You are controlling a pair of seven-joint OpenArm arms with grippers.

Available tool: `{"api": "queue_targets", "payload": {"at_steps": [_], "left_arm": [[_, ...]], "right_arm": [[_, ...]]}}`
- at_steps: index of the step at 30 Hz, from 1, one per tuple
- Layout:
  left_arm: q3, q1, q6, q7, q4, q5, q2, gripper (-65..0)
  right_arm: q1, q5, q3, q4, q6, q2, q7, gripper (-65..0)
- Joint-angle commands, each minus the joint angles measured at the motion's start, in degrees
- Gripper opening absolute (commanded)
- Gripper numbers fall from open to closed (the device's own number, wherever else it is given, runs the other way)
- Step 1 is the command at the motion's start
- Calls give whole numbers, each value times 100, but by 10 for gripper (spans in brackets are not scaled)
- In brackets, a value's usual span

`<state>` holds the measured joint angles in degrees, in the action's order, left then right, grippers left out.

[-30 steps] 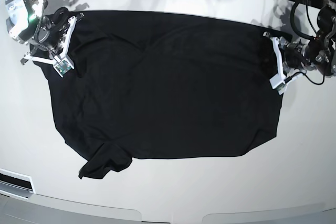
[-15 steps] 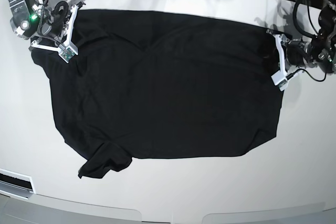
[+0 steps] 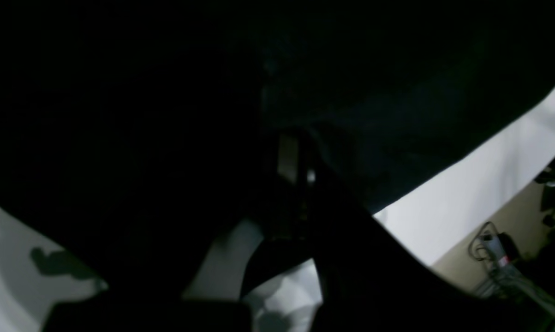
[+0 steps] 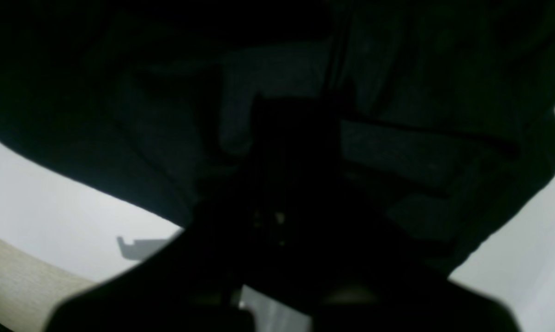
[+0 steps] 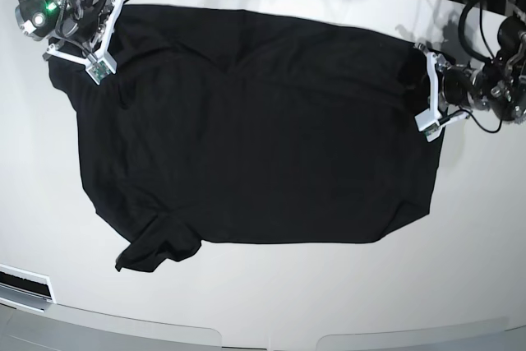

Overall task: Layout the t-shirt on the table in an organized manner, then fold the t-shirt properly
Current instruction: 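Pull the shirt with both grippers to straighten it on the table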

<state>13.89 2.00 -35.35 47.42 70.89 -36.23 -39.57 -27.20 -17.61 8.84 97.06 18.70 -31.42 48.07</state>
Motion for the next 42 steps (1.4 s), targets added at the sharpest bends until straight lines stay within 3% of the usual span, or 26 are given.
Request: {"api": "queue_targets", "payload": {"at_steps": [1, 5, 11, 17, 23, 27, 33, 42], "left_arm": [[105, 240, 20, 560, -48, 341, -94, -650], [105, 612, 20, 706, 164, 13, -306, -650], [103, 986, 22, 704, 581, 15, -629, -650], [98, 968, 20, 702, 619, 20, -835, -650], [98, 970, 17, 684, 721, 20, -837, -650], [98, 970, 20, 898, 894, 17, -841, -650], [98, 973, 24, 1075, 1541, -315, -1130, -650], [-260, 898, 72, 1091, 2159, -916, -1486, -650]], "right_arm": [[-96, -24, 2, 7, 94, -66, 313, -650], [-179, -20, 2, 7, 98, -70, 476, -650], [-376, -42, 2, 125, 175, -70, 693, -650], [-817, 4, 2, 730, 9, -76, 940, -650], [-946, 205, 2, 872, -273, -81, 944, -650], [-933, 793, 2, 872, -470, -85, 946, -650], [-914, 1045, 2, 1049, -299, -85, 960, -650], [-815, 1322, 0, 2124, -452, -136, 966, -646]]}}
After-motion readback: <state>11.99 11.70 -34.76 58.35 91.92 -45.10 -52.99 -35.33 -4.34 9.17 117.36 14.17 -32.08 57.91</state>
